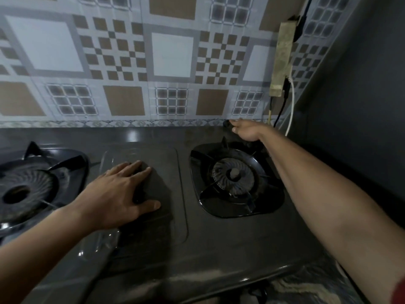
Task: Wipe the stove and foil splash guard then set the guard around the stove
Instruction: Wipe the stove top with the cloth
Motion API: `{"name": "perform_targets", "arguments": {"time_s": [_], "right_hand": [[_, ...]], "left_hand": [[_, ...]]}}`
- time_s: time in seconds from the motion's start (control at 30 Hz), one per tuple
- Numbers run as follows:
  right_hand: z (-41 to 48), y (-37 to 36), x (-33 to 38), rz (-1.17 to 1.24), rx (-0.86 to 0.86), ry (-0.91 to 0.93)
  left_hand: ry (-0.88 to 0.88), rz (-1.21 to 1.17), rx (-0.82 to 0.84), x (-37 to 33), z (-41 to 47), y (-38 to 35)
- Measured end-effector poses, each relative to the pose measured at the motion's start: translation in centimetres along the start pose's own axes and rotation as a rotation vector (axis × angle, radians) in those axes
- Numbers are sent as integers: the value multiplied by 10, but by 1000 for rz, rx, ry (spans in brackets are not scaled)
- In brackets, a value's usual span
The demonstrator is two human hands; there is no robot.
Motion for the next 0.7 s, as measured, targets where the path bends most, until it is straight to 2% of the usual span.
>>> {"name": "perform_targets", "arguments": {"time_s": [0.17, 0.3, 0.57, 0.7], "right_hand": [[4, -18, 59, 4, 59, 76], [4, -28, 92, -34, 87, 39], [7, -42, 126, -35, -47, -24], [4, -52, 146, -100, -55, 27]], "left_hand": [[7, -59, 46, 2, 1, 3], [-17, -57, 72, 12, 5, 8], [-46, -22, 62, 13, 4, 6], [-71, -75, 67, 22, 3, 17]]}}
Point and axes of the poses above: each hand's wrist, its own z-axis towards the middle knuckle, its own y-axis out of the back of the hand, x = y × z, the point moved 2 cm from there along z, towards the middle knuckle, and after that the axes turned 11 degrees about z, right-handed, at the moved point
